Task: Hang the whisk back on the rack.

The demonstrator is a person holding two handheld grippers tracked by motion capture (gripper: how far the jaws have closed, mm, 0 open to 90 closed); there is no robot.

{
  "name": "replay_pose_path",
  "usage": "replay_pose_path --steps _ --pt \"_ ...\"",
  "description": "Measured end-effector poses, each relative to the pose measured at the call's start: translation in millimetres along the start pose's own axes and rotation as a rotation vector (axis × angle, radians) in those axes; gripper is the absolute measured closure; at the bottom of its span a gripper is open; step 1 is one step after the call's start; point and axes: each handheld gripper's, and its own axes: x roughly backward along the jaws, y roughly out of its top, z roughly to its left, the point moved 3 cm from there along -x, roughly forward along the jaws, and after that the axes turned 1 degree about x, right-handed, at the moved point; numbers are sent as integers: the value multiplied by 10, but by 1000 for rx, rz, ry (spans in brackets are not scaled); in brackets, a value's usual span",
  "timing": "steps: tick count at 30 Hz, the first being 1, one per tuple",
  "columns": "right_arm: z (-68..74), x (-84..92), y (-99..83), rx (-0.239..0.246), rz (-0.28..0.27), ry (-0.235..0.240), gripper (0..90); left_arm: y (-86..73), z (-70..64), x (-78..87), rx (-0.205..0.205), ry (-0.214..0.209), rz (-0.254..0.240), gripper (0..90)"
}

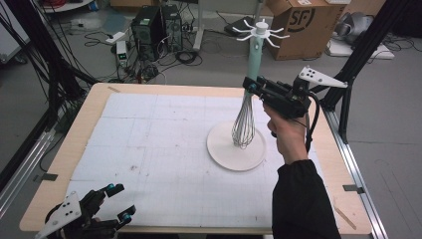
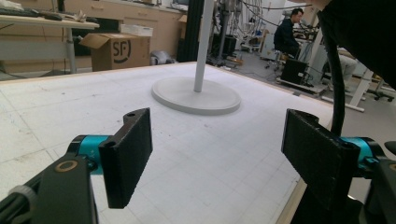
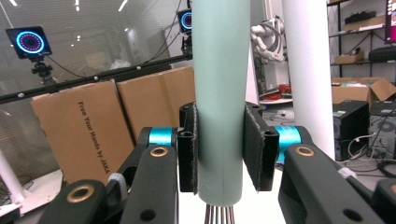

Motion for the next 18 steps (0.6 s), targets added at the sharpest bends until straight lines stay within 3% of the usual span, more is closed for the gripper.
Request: replay_pose_path --steps 2,6,7,11,18 --pt "12 -8 -7 21 5 -14 692 1 0 4 -1 0 -2 252" --pt "53 -7 -30 113 6 -71 671 2 -5 5 0 -2 -2 253" --pt "57 -3 -37 120 1 -76 647 3 -6 5 -2 -2 -1 254" --pt "49 25 -60 107 4 -117 411 19 -2 23 -3 5 -6 254" --pt "114 125 -121 131 8 -150 266 32 37 59 12 22 -23 254"
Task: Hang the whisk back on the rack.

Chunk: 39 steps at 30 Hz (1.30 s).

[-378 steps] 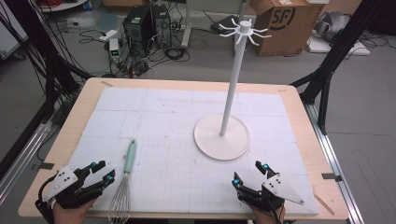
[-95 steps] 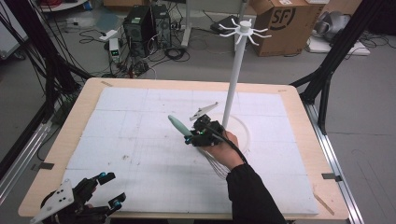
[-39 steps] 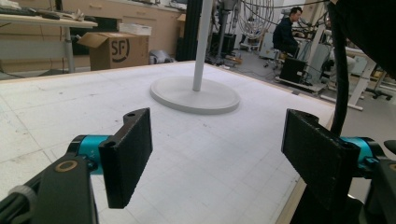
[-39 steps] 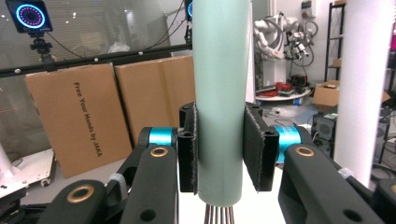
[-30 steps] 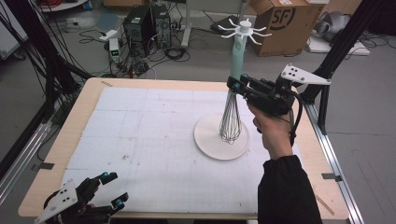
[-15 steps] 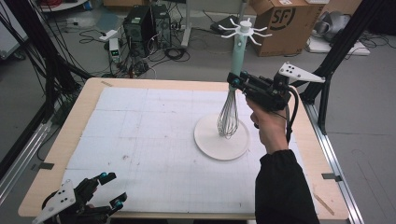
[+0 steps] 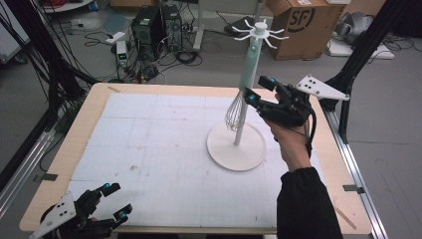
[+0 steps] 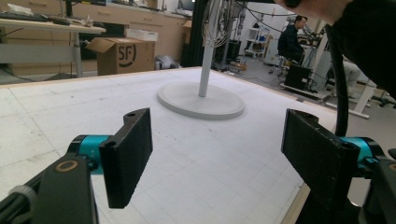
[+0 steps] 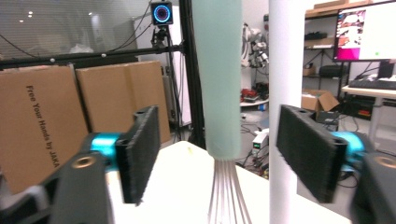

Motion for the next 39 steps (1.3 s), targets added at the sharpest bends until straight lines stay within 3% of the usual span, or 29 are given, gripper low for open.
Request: replay_pose_path --steps 1,6,11,16,20,28,31,33,36,37,39 --pt "26 40 -49 13 20 -12 226 0 1 2 0 1 1 254" --pt "141 205 -228 85 34 -61 206 6 3 15 -1 6 -4 253" --pt "275 431 -397 109 29 -73 197 13 10 21 0 15 -12 253" --pt "400 587 -565 152 62 -104 194 6 -2 7 -13 17 -9 250" --pt "503 764 -747 141 69 -102 191 5 -17 -5 -36 21 -16 247" --pt "576 896 -939 128 104 -110 179 1 -28 -42 -62 25 -20 245" --pt "628 949 -989 150 93 -112 180 11 -11 -62 -66 35 -29 245" --pt "648 981 -1037 140 83 -107 180 12 -5 -71 -71 39 -36 245" --pt "649 1004 -1159 144 110 -127 176 -2 5 -79 -79 46 -26 244" --pt "653 1016 -1198 160 97 -130 178 -7 4 -87 -77 47 -27 244" --pt "650 1027 -1283 148 99 -130 177 -13 1 -97 -79 48 -24 244"
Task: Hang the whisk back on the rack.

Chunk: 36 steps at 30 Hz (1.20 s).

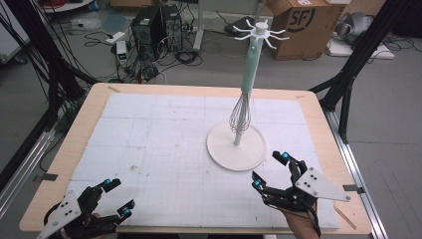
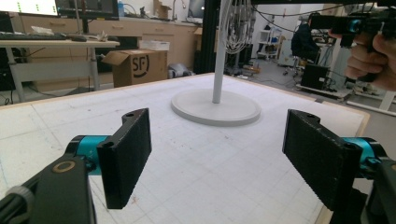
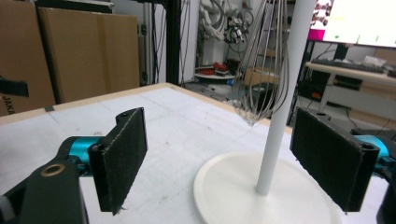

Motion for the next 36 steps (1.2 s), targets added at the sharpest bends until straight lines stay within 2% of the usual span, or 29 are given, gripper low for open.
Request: replay_pose_path --steps 2,4,7,10,14,19,23,26,29,32,36 --pt "6 -13 -69 -1 30 -4 175 -6 -4 -14 -7 -2 5 244" --pt "23 -9 -124 7 16 -5 177 -12 -9 -30 -11 1 9 244" --pt "29 -19 -190 -14 21 2 177 -18 -19 -36 -20 1 14 243" --pt "51 -36 -227 -7 38 -4 177 -19 -23 -27 -25 2 16 243" --pt "83 -40 -258 -15 29 3 177 -13 -22 -15 -24 3 6 243" --pt "133 -37 -398 -20 47 -9 177 -6 -25 -17 -31 6 -4 241" --pt "183 0 -475 -3 60 -28 177 -18 -21 -35 -80 41 -21 223" --pt "210 42 -552 -36 58 -22 175 -50 -3 -49 -82 52 -26 210" --pt "219 75 -626 -55 78 -29 174 -142 26 -74 -67 51 4 210" --pt "231 101 -656 -78 69 -26 169 -225 59 -107 -83 67 49 208" --pt "283 88 -674 -72 76 -16 169 -232 56 -123 -86 57 47 205"
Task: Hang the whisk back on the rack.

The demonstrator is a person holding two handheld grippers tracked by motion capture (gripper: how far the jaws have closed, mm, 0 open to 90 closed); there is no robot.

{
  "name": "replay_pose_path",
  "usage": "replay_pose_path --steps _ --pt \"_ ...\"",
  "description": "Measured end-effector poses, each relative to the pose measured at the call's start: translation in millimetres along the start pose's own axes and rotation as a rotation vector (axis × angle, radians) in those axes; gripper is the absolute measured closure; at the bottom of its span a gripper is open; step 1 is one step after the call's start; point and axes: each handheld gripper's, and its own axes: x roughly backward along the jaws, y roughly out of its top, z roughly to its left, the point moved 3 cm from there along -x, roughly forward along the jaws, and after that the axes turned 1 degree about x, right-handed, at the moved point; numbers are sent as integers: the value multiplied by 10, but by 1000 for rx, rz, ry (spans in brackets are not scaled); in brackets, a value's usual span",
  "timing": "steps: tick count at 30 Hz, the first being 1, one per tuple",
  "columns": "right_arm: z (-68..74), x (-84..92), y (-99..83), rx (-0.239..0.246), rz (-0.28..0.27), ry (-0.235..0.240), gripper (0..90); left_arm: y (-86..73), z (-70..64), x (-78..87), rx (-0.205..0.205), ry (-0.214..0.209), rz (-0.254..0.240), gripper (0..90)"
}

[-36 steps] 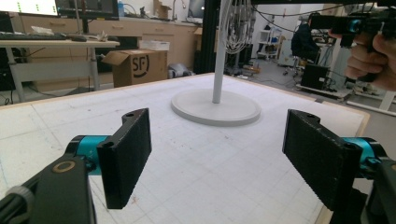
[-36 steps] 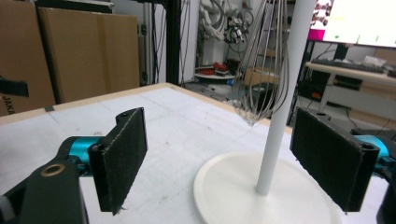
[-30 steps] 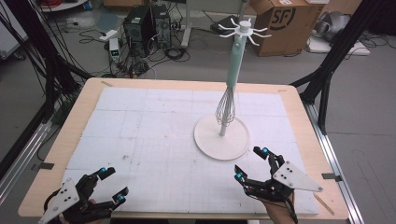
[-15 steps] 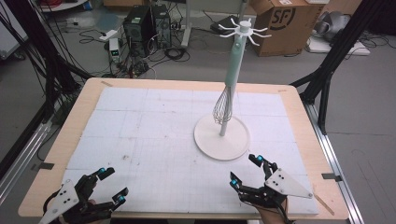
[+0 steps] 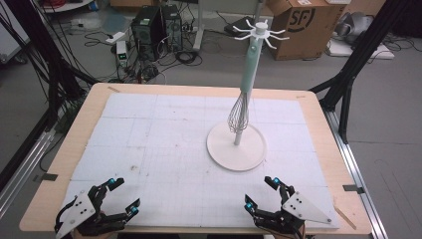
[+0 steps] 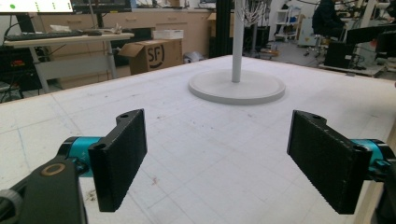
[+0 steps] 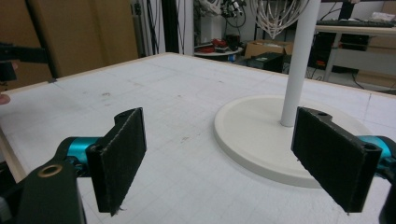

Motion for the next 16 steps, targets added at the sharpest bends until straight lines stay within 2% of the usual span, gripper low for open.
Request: replay_pose_path --steps 6,16 --pt "-16 -15 -24 -12 8 0 169 -2 -42 -13 -17 -13 7 205" --pt "-34 -4 -26 -25 -3 -8 168 -9 -34 -29 -29 -11 17 204"
